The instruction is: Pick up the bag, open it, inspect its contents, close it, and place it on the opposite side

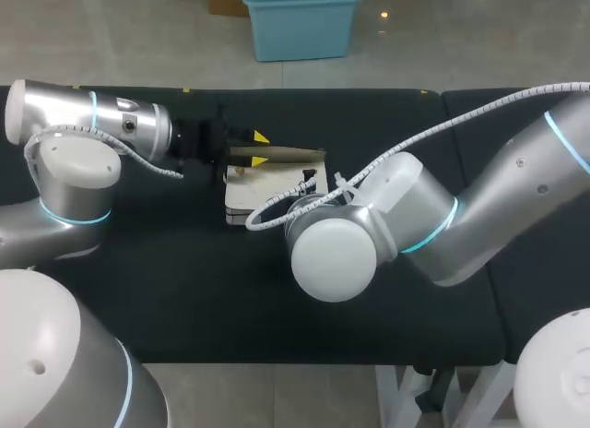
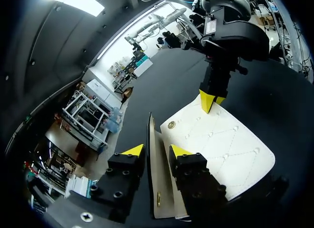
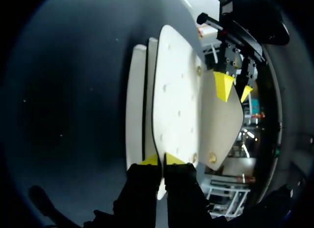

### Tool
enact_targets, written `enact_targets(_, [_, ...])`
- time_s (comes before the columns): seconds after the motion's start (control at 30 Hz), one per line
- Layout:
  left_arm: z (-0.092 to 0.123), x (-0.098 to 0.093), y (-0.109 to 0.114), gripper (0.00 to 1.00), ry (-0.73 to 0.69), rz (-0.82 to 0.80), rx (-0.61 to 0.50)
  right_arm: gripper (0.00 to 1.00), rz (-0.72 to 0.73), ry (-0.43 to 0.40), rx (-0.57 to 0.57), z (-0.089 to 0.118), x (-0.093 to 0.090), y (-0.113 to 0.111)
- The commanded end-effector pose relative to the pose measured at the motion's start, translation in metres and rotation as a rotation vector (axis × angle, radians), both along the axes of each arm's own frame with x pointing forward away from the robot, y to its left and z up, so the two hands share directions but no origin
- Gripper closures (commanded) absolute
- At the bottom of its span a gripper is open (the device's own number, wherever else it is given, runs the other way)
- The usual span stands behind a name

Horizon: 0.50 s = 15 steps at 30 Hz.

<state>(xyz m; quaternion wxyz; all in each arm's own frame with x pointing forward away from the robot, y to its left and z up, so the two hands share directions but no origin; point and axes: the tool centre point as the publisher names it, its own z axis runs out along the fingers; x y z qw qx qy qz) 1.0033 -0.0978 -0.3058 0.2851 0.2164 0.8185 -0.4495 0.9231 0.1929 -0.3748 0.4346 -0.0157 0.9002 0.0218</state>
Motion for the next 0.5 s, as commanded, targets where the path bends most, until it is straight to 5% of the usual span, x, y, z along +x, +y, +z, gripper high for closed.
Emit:
enact_targets(0.03, [0.001,0.006,0.002,0.77,0.008,-0.002,-0.010,1.00,0.008,-0.075,0.012,-0.005,-0.001,-0.002])
enact_targets(0.23, [0.005,0.005,0.004,0.75,0.007,-0.005,-0.007,1.00,0.008,-0.075,0.012,-0.005,-0.001,-0.002])
enact_targets(0.3, [0.005,0.005,0.004,0.80,0.004,-0.005,-0.005,1.00,0.008,-0.075,0.012,-0.005,-0.001,-0.002])
enact_targets(0.37, [0.006,0.004,0.004,1.00,0.002,-0.007,-0.003,1.00,0.008,-0.075,0.012,-0.005,-0.001,-0.002])
enact_targets(0.5, [0.006,-0.006,0.002,1.00,-0.015,-0.030,0.003,1.00,0.008,-0.075,0.012,-0.005,-0.001,-0.002])
